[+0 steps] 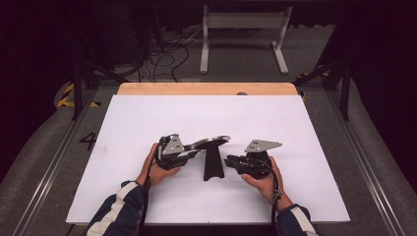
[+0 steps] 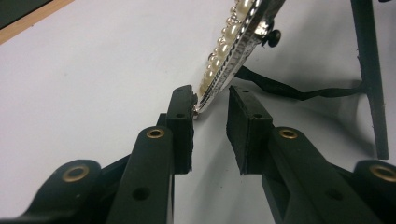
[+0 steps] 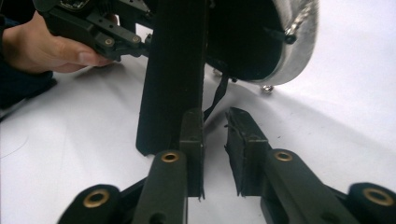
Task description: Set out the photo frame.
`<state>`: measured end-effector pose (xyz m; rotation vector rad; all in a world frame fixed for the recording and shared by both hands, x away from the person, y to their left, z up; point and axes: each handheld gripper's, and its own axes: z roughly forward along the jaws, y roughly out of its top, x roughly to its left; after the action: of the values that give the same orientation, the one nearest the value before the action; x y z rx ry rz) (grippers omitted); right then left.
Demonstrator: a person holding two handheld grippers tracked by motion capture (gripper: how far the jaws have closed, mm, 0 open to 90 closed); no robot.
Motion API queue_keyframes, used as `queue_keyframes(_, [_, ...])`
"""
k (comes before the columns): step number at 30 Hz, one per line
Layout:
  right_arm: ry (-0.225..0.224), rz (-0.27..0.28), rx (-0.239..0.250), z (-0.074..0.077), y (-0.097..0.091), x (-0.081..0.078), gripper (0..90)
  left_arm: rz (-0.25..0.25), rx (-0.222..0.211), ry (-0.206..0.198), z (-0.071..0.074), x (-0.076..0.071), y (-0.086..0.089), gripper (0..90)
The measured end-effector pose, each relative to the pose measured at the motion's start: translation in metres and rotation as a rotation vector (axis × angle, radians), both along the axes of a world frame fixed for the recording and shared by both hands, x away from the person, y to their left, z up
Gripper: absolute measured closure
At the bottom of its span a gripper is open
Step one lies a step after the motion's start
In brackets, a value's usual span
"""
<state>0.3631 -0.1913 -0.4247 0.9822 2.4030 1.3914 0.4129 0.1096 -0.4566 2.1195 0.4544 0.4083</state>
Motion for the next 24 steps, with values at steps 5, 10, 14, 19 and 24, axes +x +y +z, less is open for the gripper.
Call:
queue_keyframes(5, [-0.065, 0.008, -0.005, 0.006, 0.007, -0.009, 84.4, 0.017, -0.001, 0.009, 0.0, 0.001, -0.001, 64.4])
queue_keyframes(10, [-0.123, -0.001, -0.018, 0.01, 0.015, -0.018, 88.5, 0.037, -0.009, 0.02, 0.001, 0.002, -0.003, 60.4])
queue_keyframes(14, [-0.163, -0.004, -0.015, 0.013, 0.025, -0.027, 90.0, 0.036, -0.003, 0.028, 0.001, 0.001, -0.004, 62.1])
queue_keyframes(19, [-0.163, 0.039, -0.017, 0.009, 0.042, -0.034, 90.0, 0.046, 0.003, 0.032, -0.001, 0.002, -0.006, 63.9])
queue_keyframes(24, [-0.172, 0.037, -0.042, 0.002, 0.058, -0.039, 90.0, 0.054, 0.008, 0.032, -0.002, 0.003, -0.008, 66.6])
